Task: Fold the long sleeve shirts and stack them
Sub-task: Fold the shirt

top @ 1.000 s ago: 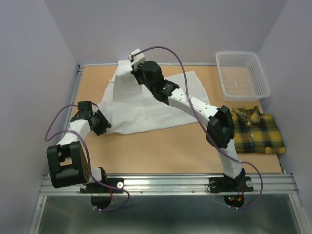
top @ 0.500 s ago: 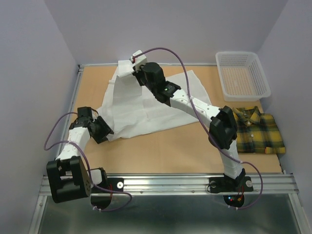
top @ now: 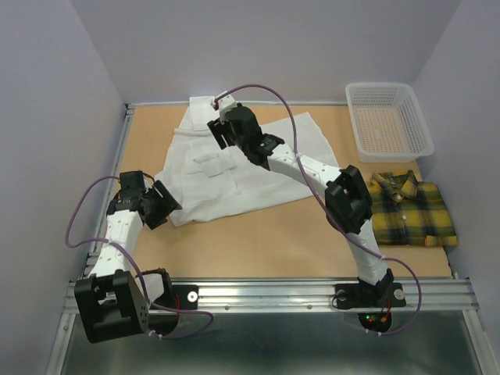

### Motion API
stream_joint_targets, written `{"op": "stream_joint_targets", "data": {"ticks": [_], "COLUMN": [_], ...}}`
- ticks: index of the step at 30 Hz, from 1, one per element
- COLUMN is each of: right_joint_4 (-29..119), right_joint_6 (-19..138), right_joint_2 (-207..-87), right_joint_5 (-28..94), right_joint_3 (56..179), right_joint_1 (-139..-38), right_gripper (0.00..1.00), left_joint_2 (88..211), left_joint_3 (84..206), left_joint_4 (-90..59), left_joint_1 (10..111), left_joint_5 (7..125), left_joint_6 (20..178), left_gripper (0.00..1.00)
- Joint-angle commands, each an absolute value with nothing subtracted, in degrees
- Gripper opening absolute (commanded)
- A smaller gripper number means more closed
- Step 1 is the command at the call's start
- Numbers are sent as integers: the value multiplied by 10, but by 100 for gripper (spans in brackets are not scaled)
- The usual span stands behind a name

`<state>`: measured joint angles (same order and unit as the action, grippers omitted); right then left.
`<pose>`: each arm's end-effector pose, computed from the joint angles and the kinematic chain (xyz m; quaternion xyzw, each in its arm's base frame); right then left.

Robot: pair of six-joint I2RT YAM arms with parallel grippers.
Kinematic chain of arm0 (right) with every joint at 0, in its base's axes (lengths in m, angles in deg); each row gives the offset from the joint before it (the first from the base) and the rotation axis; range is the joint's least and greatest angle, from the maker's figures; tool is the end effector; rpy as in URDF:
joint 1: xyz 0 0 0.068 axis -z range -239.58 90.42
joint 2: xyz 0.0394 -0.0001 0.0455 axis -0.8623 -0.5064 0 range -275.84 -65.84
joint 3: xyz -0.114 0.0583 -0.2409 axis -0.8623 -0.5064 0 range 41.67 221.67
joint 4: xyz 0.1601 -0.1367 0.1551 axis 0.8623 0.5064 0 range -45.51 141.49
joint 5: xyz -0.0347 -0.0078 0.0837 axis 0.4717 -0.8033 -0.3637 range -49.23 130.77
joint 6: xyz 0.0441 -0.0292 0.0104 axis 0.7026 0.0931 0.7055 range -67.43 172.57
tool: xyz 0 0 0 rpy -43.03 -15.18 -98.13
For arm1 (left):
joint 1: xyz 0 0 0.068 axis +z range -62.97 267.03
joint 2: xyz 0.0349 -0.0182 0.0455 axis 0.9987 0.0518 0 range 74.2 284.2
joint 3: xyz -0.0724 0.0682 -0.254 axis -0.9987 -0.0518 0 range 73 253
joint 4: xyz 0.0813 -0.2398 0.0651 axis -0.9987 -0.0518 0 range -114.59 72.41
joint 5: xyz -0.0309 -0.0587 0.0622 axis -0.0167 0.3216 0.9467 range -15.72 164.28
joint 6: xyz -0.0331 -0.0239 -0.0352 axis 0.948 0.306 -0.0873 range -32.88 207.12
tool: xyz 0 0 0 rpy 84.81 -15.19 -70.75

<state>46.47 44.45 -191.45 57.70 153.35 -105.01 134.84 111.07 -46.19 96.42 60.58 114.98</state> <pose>0.3792 0.3703 0.2979 -0.2764 0.7448 0.0793 0.6022 0.2065 0.0256 0.2203 -0.2615 0.9000 -0.1640 0.3077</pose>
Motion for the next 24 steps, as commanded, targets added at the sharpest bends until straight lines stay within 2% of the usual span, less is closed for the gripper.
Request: {"op": "stream_joint_targets", "data": {"ticks": [1,4,9,18,24], "right_joint_4": [511,541,586,603,601], "right_joint_6": [488,524,643,770,837], "right_joint_2": [-1872,-1819,-1723,-1579,-1564], "right_joint_5": [567,548,497,381,330], "right_joint_3": [1539,1483,1359,1095,1009], "right_joint_1": [-1019,-993,-908,-737,-671], "right_gripper": [78,82,82,77,72], "left_joint_2": [1348,1340,1333,1311,1320], "left_joint_3": [1102,1094,1092,1098,1090], "left_joint_4": [-469,-470,-469,-498,-504], "left_joint_1": [962,963,962,961,958], "left_joint_5": [575,571,566,537,541], "left_joint_6": [1132,1139,1139,1112,1117], "left_gripper": [73,73,73,74,74]}}
